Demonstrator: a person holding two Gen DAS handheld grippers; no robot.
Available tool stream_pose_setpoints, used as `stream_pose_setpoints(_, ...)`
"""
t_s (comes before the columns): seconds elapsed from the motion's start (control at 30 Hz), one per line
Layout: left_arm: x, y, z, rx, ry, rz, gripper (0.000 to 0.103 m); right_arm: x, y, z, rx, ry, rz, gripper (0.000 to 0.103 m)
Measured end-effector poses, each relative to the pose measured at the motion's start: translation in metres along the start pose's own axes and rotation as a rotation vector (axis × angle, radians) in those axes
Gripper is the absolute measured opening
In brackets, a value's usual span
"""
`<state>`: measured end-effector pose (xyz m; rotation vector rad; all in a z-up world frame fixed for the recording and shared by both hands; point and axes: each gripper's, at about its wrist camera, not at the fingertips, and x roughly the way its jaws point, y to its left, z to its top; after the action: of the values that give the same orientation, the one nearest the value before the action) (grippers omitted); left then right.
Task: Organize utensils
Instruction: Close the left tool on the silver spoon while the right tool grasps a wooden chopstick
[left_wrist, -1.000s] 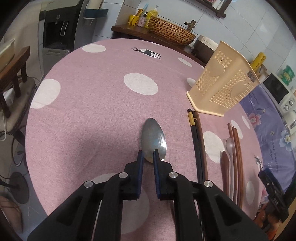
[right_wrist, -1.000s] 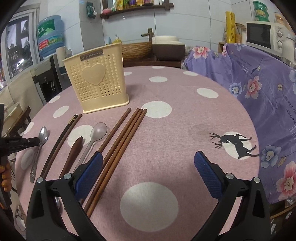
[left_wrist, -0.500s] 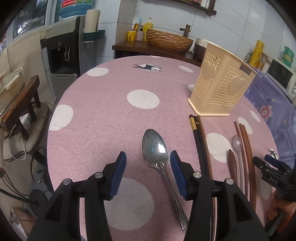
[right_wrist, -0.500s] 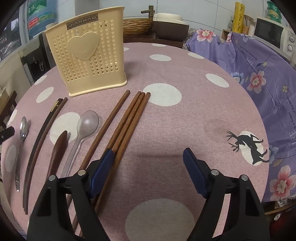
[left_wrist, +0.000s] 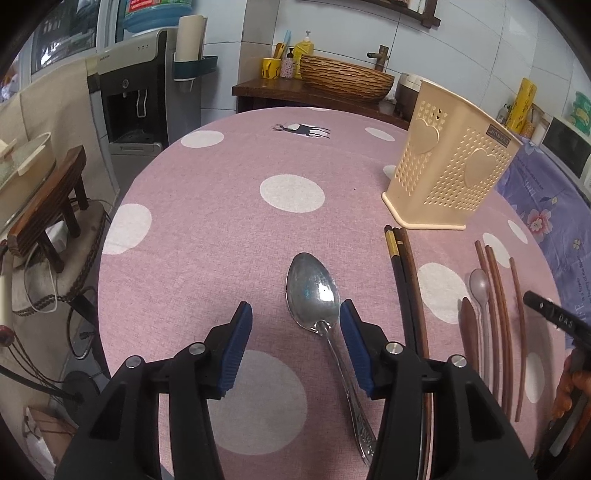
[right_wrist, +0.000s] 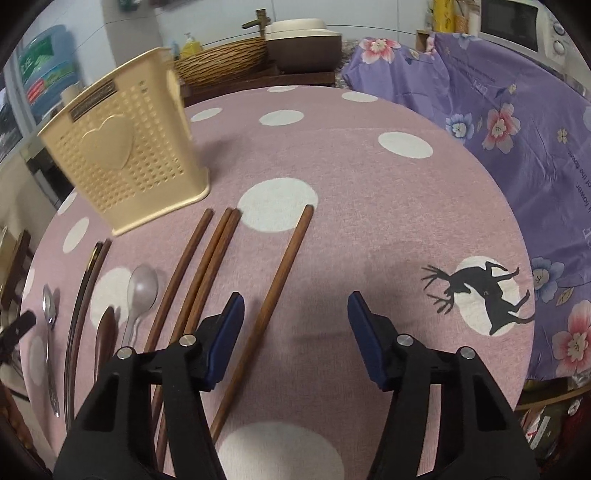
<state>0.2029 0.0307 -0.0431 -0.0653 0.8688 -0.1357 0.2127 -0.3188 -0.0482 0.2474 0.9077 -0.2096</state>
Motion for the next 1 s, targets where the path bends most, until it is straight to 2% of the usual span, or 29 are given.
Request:
stream_pose_setpoints(0.13,0.002,-0.001,-0.001,-0.023,0.01,0.022,0.05,0.007,0.001,0.009,0.008,0.007,-0.011,0.049)
stream_pose_setpoints(0.27,0.008,-0.013,-0.003,-0.003,0.028,0.056,0.05,0.013,0.002,0.012,0.01,0.019,-0.016,0.049)
stream_pose_setpoints(0.37,0.013,-0.018,-0.004,0.007,0.042,0.083,0.054,0.016,0.001,0.011,0.015,0.03,-0.01,0.049)
stream_pose_setpoints(0.43,0.015,-0.018,-0.005,-0.004,0.055,0.086,0.057,0.017,0.002,0.01,0.004,0.028,-0.018,0.049)
stream_pose_setpoints(0.7,0.028,-0.021,-0.001,0.031,0.073,0.137,0.057,0.026,0.022,0.015,-0.079,0.035,-0.042,0.046)
stream_pose_setpoints(0.83,0.035,-0.029,0.007,0.062,0.09,0.133,0.057,0.031,0.034,0.021,-0.116,0.037,-0.039,0.039)
stream_pose_setpoints(1.0,0.042,-0.042,0.013,0.1,0.104,0.106,0.056,0.034,0.042,0.023,-0.139,0.039,-0.025,0.039)
